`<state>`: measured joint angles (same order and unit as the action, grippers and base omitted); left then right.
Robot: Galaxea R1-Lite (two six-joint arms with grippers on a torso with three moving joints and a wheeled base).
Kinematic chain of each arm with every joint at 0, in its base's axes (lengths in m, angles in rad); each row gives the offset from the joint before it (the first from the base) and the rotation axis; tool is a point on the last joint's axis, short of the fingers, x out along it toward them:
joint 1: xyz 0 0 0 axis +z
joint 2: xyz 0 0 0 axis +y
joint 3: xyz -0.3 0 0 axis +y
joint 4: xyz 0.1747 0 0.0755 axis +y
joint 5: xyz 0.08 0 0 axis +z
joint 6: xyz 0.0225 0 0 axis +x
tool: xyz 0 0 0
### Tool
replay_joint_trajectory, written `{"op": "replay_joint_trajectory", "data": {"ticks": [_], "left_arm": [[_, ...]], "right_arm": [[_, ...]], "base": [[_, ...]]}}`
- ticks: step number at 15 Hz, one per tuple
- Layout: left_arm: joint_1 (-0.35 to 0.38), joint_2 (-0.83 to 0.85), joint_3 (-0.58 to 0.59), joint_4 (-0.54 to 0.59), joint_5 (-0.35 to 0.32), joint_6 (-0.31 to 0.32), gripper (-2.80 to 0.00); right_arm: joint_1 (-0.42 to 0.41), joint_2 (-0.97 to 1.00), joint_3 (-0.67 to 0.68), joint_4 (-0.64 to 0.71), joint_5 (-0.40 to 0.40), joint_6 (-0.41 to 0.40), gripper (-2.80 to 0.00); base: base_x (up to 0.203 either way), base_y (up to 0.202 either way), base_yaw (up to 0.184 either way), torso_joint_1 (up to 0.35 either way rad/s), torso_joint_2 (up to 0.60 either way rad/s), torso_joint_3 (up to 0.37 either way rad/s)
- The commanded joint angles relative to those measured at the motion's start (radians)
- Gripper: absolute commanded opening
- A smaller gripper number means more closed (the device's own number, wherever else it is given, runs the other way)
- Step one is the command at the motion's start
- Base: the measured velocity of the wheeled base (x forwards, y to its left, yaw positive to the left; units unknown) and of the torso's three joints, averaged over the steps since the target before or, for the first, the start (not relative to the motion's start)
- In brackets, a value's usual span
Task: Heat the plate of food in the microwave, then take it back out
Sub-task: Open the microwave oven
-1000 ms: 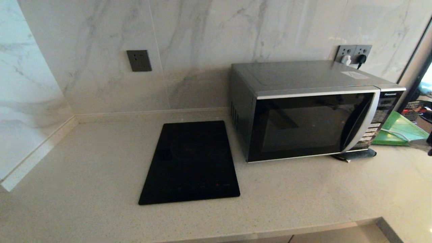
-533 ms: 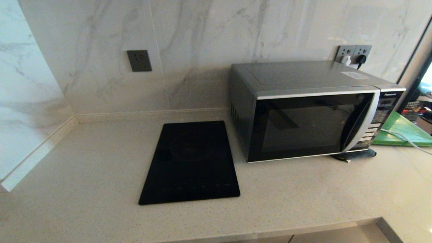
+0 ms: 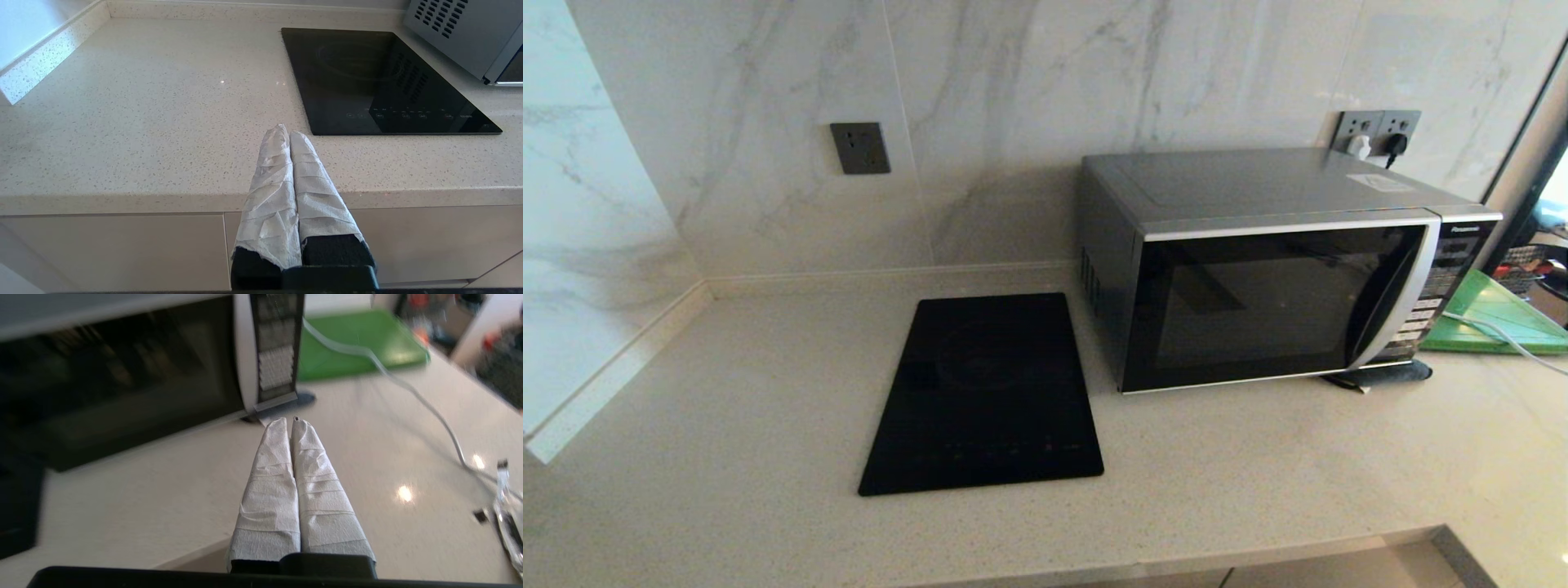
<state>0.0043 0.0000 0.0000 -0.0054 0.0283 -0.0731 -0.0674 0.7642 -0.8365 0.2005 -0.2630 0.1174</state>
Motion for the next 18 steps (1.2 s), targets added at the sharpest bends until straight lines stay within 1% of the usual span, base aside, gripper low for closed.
{"op": "replay_joint_trajectory", "data": {"ticks": [1,3,5,8,10,12,16,17,18], "left_arm": [[0.000,0.001,0.000,-0.001,0.001,-0.001,-2.80],[0.000,0.002,0.000,-0.001,0.001,-0.001,-2.80],[0.000,0.000,0.000,-0.001,0.001,-0.001,-2.80],[0.000,0.002,0.000,-0.001,0.001,-0.001,-2.80],[0.000,0.002,0.000,-0.001,0.001,-0.001,-2.80],[0.000,0.002,0.000,-0.001,0.001,-0.001,-2.80],[0.000,0.002,0.000,-0.001,0.001,-0.001,-2.80],[0.000,0.002,0.000,-0.001,0.001,-0.001,-2.80],[0.000,0.002,0.000,-0.001,0.001,-0.001,-2.80]], "right_arm": [[0.040,-0.170,0.039,0.001,-0.003,-0.001,-2.80],[0.063,-0.271,0.104,0.002,-0.013,-0.004,-2.80],[0.078,-0.374,0.180,0.004,-0.022,-0.028,-2.80],[0.068,-0.533,0.290,0.006,-0.024,-0.056,-2.80],[0.066,-0.648,0.380,0.004,-0.012,-0.069,-2.80],[0.066,-0.753,0.512,-0.020,0.027,-0.115,-2.80],[0.066,-0.764,0.759,-0.226,0.078,-0.151,-2.80],[0.066,-0.764,0.803,-0.259,0.112,-0.140,-2.80],[0.066,-0.764,0.809,-0.267,0.156,-0.098,-2.80]], "base": [[0.000,0.000,0.000,0.000,0.00,0.000],[0.000,0.000,0.000,0.000,0.00,0.000],[0.000,0.000,0.000,0.000,0.00,0.000],[0.000,0.000,0.000,0.000,0.00,0.000],[0.000,0.000,0.000,0.000,0.00,0.000],[0.000,0.000,0.000,0.000,0.00,0.000],[0.000,0.000,0.000,0.000,0.00,0.000],[0.000,0.000,0.000,0.000,0.00,0.000],[0.000,0.000,0.000,0.000,0.00,0.000]]}}
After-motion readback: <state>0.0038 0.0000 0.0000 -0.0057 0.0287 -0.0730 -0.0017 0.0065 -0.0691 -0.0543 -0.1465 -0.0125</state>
